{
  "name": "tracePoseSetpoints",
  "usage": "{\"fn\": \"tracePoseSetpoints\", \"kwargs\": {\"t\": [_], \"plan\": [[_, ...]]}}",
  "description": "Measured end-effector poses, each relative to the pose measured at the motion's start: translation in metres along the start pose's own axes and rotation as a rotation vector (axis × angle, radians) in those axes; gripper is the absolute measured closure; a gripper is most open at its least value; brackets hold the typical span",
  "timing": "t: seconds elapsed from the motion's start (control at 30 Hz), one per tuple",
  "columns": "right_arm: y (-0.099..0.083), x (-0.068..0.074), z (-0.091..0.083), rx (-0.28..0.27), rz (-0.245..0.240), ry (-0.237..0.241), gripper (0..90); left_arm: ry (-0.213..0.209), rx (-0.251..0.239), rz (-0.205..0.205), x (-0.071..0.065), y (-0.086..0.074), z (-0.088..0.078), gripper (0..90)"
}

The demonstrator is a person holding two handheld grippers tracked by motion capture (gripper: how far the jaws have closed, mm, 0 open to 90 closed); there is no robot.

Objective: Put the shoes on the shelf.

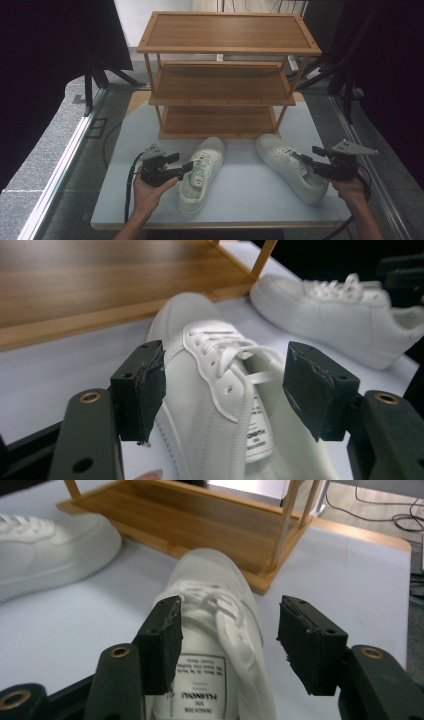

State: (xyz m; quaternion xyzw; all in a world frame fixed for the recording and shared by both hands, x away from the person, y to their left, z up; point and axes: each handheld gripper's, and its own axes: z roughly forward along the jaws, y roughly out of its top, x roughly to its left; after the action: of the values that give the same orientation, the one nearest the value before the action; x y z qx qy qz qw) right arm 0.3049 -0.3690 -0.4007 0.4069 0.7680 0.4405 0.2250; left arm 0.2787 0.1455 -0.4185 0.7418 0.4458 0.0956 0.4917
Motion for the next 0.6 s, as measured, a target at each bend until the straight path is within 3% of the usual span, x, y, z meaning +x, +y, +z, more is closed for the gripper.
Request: {"fn": "tracePoseSetpoints", "kwargs": {"t": [0.07, 0.27, 0.33, 0.43, 0.53, 0.6], "plan": [[-0.005, -0.004, 0.004, 0.026, 0.004, -0.019, 42.8, 0.013, 0.011, -0.005, 0.0, -0.001, 0.005, 35.7], [-0.016, -0.01, 0.014, 0.078, 0.01, -0.014, 42.6, 0.042, 0.065, 0.001, -0.003, -0.008, 0.023, 40.5], [-0.017, -0.01, 0.015, 0.085, 0.005, -0.014, 42.7, 0.071, 0.087, 0.025, -0.004, -0.01, 0.028, 41.6], [-0.016, -0.013, 0.02, 0.098, -0.006, -0.016, 44.7, 0.08, 0.11, 0.039, -0.006, -0.011, 0.036, 45.0], [-0.015, -0.014, 0.027, 0.127, -0.028, -0.012, 46.1, 0.122, 0.149, 0.086, -0.011, -0.013, 0.043, 51.0], [-0.014, -0.014, 0.03, 0.141, -0.032, -0.008, 47.0, 0.125, 0.154, 0.091, -0.012, -0.014, 0.046, 52.7]]}}
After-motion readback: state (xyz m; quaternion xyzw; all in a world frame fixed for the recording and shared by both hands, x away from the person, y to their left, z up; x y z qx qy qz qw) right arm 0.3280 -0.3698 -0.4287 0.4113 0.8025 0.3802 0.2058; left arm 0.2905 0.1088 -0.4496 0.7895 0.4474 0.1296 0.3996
